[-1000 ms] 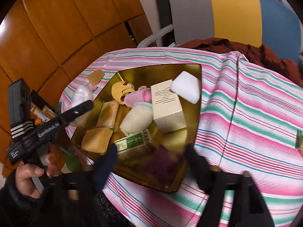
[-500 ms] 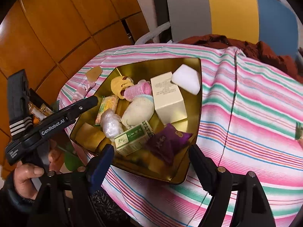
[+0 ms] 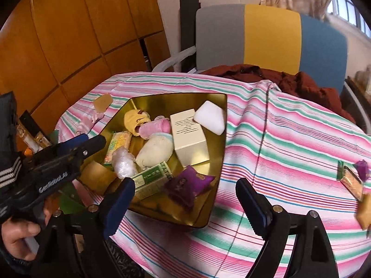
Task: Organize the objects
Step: 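Lift both open tools away from the gold tray, then move both open tools from the gold tray to the remaining items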
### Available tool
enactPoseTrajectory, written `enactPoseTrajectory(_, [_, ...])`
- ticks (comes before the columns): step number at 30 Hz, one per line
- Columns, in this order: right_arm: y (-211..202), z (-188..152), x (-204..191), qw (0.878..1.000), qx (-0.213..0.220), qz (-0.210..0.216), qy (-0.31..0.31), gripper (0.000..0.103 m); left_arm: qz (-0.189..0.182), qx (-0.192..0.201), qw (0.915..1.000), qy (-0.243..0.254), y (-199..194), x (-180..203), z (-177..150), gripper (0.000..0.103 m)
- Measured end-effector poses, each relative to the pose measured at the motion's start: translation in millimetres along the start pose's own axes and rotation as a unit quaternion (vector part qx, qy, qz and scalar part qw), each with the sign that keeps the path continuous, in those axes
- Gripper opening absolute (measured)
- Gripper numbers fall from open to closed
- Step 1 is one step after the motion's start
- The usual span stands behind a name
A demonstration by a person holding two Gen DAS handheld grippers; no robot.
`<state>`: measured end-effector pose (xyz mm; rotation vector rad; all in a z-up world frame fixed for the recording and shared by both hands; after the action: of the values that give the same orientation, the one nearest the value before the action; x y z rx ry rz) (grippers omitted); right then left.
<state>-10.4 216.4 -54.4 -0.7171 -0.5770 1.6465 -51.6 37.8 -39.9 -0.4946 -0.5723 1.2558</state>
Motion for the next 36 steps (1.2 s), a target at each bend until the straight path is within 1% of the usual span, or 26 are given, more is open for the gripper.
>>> enactPoseTrajectory(2, [-1.2, -0.3, 2.8, 1.000, 0.003, -0.009, 0.001, 0.091, -0.005, -0.003, 1.0000, 0.003, -0.9, 4.4, -1.6, 0.049])
enactPoseTrajectory(8, [-5.6, -3.5, 14.2, 0.999, 0.008, -0.035, 0.009, 0.094, -0.001, 0.000, 0.9998, 0.019, -3.6, 15.7, -3.0, 0.049])
enactPoseTrajectory(20, [-13.1, -9.2, 46.6, 0.998, 0.007, -0.057, 0.035, 0.095, -0.023, -0.004, 0.9973, 0.069, -1.8, 49.2, -2.3, 0.049])
enactPoseTrajectory(29, [-27.2, -15.8, 94.6, 0.993, 0.004, -0.100, 0.070, 0.095, -0.044, -0.007, 0.9932, 0.108, 4.8, 79.2, -1.3, 0.049])
enactPoseTrajectory(34, [-41.1, -18.1, 130.7, 0.987, 0.005, -0.130, 0.094, 0.096, -0.062, -0.007, 0.9896, 0.130, 6.2, 98.2, -0.1, 0.049])
enactPoseTrajectory(36, [-48.7, -19.2, 149.3, 0.983, 0.006, -0.144, 0.112, 0.096, -0.069, -0.007, 0.9879, 0.138, 7.3, 105.8, 0.6, 0.049])
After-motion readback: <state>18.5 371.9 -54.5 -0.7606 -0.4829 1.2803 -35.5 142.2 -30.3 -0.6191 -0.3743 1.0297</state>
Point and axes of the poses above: each gripper's, at about its wrist camera, not at the fingertips, and y roughly the way its jaws point, x to its right, z to its top, the point moved 4 cm from there along y, roughly the way its jaws point, and after that the axes turned 2 degrees about x, right-handed, at the moved point
